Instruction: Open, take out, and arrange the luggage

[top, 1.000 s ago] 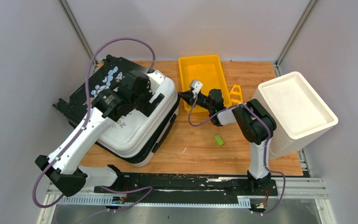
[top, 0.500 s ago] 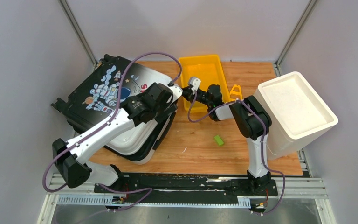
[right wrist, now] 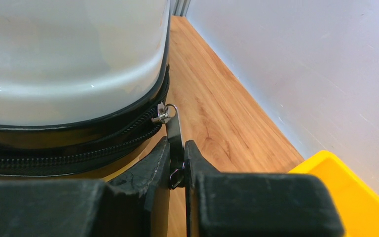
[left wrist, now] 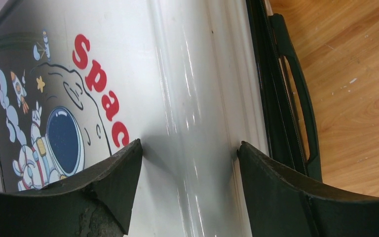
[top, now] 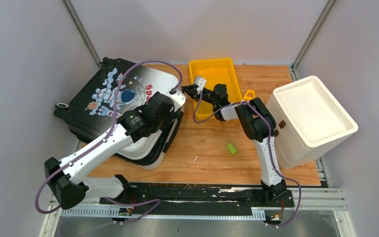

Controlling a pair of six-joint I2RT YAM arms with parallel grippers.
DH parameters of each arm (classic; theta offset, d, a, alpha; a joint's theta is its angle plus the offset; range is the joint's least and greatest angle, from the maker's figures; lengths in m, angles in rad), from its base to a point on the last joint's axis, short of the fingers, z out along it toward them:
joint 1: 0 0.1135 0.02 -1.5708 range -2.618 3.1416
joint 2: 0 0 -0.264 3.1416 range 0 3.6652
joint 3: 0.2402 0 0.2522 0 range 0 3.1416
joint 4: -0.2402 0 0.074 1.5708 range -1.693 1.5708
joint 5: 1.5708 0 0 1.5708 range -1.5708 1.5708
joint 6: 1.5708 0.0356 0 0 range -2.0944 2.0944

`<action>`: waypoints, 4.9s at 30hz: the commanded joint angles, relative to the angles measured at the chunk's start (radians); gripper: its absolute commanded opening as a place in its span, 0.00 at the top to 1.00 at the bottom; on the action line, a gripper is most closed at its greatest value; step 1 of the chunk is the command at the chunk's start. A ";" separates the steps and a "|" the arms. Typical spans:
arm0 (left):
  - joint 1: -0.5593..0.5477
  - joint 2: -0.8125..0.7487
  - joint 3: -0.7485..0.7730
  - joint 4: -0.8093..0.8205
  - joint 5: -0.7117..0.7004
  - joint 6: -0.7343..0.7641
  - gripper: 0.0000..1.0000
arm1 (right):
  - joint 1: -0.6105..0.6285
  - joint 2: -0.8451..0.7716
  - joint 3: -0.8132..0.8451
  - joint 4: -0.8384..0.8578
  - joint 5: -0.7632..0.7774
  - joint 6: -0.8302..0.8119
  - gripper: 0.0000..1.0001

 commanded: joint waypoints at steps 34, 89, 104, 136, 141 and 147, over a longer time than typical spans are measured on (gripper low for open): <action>0.193 -0.034 0.291 -0.266 0.009 -0.292 0.00 | 0.088 -0.588 -0.321 -0.137 0.261 0.154 0.33; 0.799 -0.350 0.035 -0.696 -0.203 -1.404 0.12 | 0.733 -0.650 -0.625 -0.118 0.511 -0.279 0.53; 0.858 -0.371 -0.079 -0.749 -0.124 -1.500 0.33 | 0.731 -0.599 -0.381 -0.699 0.425 -0.312 0.85; 0.882 -0.462 0.011 -0.731 0.016 -1.478 0.26 | 0.750 -0.313 -0.431 -0.013 0.751 -0.843 1.00; 0.882 -0.469 -0.051 -0.801 -0.067 -1.543 0.38 | 0.740 -0.282 -0.379 0.069 0.813 -0.814 1.00; 0.882 -0.479 -0.124 -0.727 -0.022 -1.516 0.53 | 0.730 -0.300 -0.335 0.035 0.817 -0.706 1.00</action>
